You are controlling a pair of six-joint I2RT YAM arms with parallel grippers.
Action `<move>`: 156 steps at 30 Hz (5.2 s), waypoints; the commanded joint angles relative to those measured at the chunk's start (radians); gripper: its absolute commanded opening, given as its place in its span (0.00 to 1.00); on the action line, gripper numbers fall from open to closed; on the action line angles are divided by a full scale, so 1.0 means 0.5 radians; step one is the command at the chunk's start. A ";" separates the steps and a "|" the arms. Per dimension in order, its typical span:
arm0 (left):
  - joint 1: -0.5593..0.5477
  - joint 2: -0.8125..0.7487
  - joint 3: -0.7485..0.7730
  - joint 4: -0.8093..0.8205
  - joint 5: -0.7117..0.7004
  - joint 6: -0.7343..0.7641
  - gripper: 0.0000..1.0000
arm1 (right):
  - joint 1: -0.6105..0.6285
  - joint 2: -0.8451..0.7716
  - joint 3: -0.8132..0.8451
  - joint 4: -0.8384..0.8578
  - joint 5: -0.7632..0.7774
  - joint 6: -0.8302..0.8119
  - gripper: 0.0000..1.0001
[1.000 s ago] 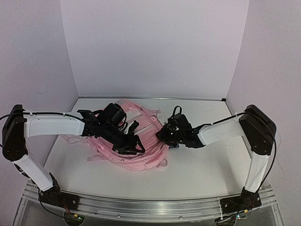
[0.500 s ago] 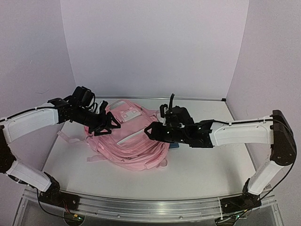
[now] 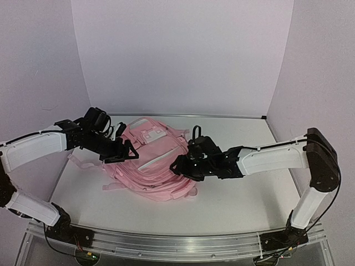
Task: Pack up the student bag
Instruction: Zip the student bag at the center of the board.
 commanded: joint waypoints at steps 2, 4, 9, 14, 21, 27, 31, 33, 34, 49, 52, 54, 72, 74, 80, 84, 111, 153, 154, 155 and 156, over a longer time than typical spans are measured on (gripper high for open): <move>-0.141 0.032 0.130 0.020 -0.178 0.326 0.77 | -0.006 0.115 -0.024 0.064 -0.040 0.189 0.60; -0.162 0.065 0.161 0.031 -0.193 0.347 0.77 | -0.006 0.162 -0.001 0.113 -0.057 0.194 0.60; -0.219 0.147 0.211 0.073 -0.192 0.385 0.77 | -0.006 0.305 0.092 0.250 -0.110 0.234 0.55; -0.328 0.184 0.237 0.055 -0.286 0.514 0.77 | -0.007 0.296 0.101 0.369 -0.089 0.256 0.34; -0.429 0.146 0.244 0.194 -0.422 0.668 0.77 | -0.008 0.010 0.070 0.475 0.055 0.286 0.01; -0.496 0.166 0.294 0.294 -0.511 0.771 0.82 | -0.013 -0.076 0.117 0.489 0.064 0.249 0.00; -0.582 0.208 0.322 0.359 -0.599 0.838 0.84 | -0.015 -0.058 0.144 0.495 0.023 0.258 0.00; -0.628 0.238 0.330 0.380 -0.655 0.864 0.85 | -0.015 -0.057 0.141 0.500 0.027 0.264 0.00; -0.646 0.250 0.335 0.376 -0.685 0.874 0.85 | -0.017 -0.060 0.137 0.505 0.031 0.269 0.00; -0.710 0.440 0.343 0.169 -1.019 0.752 0.71 | -0.019 -0.131 0.059 0.532 0.114 0.275 0.00; -0.719 0.442 0.328 0.177 -0.956 0.740 0.78 | -0.019 -0.130 0.054 0.536 0.125 0.283 0.00; -0.735 0.443 0.310 0.176 -0.932 0.736 0.80 | -0.018 -0.130 0.048 0.539 0.137 0.284 0.00; -0.791 0.517 0.360 0.074 -1.372 0.649 0.00 | -0.018 -0.325 -0.136 0.536 0.249 0.084 0.40; -0.790 0.469 0.351 0.106 -1.374 0.624 0.00 | -0.014 -0.380 -0.184 0.534 0.245 -0.060 0.47; -0.787 0.342 0.311 0.198 -1.269 0.580 0.00 | 0.035 -0.440 -0.226 0.534 -0.012 -0.559 0.49; -0.775 0.337 0.316 0.178 -1.207 0.557 0.00 | 0.129 -0.382 -0.235 0.554 -0.109 -0.837 0.47; -0.625 0.281 0.276 0.212 -0.886 0.450 0.00 | 0.419 0.274 0.039 0.676 0.360 -1.353 0.34; -0.556 0.336 0.042 0.172 -0.956 0.822 0.00 | 0.222 0.006 -0.268 0.425 0.718 -0.715 0.00; -0.560 0.343 0.043 0.157 -0.958 0.831 0.00 | 0.178 -0.004 -0.282 0.425 0.689 -0.720 0.00; -0.567 0.352 0.044 0.141 -0.961 0.837 0.00 | 0.139 -0.013 -0.292 0.424 0.665 -0.733 0.00; -0.575 0.364 0.044 0.125 -0.962 0.841 0.00 | 0.109 -0.018 -0.297 0.424 0.641 -0.754 0.00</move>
